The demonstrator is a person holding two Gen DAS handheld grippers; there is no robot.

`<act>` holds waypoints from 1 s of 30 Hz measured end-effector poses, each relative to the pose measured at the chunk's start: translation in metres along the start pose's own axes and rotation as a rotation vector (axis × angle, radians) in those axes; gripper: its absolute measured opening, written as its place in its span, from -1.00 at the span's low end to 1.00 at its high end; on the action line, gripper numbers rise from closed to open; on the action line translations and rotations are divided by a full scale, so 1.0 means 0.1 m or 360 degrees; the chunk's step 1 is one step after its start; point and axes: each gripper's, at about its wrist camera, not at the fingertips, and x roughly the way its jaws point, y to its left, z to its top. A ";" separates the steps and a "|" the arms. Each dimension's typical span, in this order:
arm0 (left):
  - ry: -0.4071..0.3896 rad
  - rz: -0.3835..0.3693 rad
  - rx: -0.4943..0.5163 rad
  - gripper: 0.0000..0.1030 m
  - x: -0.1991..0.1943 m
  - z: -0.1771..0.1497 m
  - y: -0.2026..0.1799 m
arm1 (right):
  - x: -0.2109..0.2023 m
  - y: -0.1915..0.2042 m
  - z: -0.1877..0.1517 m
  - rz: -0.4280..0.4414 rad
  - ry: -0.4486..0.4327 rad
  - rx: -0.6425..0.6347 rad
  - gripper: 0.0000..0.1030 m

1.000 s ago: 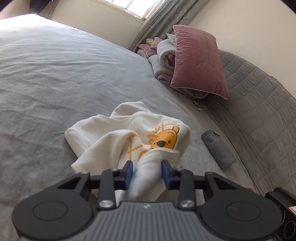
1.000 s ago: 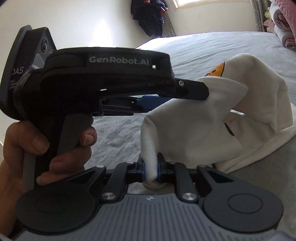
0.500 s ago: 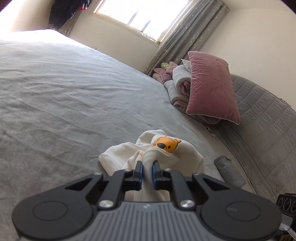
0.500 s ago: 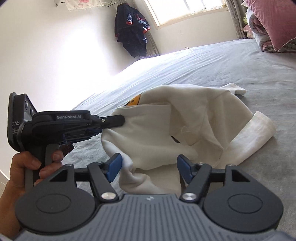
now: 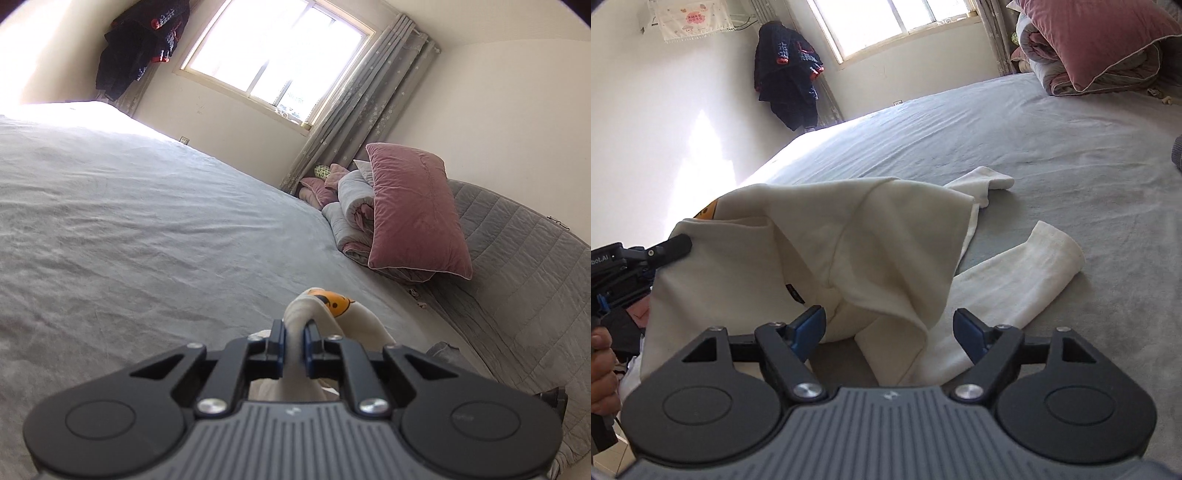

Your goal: Fold clothes

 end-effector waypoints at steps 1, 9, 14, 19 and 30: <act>0.0008 -0.0014 0.0011 -0.81 0.00 -0.01 -0.01 | 0.06 0.01 -0.05 -0.0031 0.0014 -0.0022 0.53; 0.0132 -0.0165 -0.0027 -0.81 0.11 -0.22 -0.09 | 0.21 -0.17 -0.37 -0.0265 0.0063 0.0113 -0.86; 0.0179 -0.0263 -0.0034 -0.81 0.23 -0.26 -0.22 | -0.03 -0.25 -0.06 -0.0424 -0.0054 0.0049 -0.90; 0.0243 -0.0337 -0.0044 -0.81 0.40 -0.32 -0.37 | -0.16 -0.37 0.39 -0.0591 -0.0159 -0.0021 -0.90; 0.0418 -0.0479 -0.0012 -0.64 0.83 -0.48 -0.69 | -0.30 -0.70 1.16 -0.0766 -0.0409 0.0031 -0.90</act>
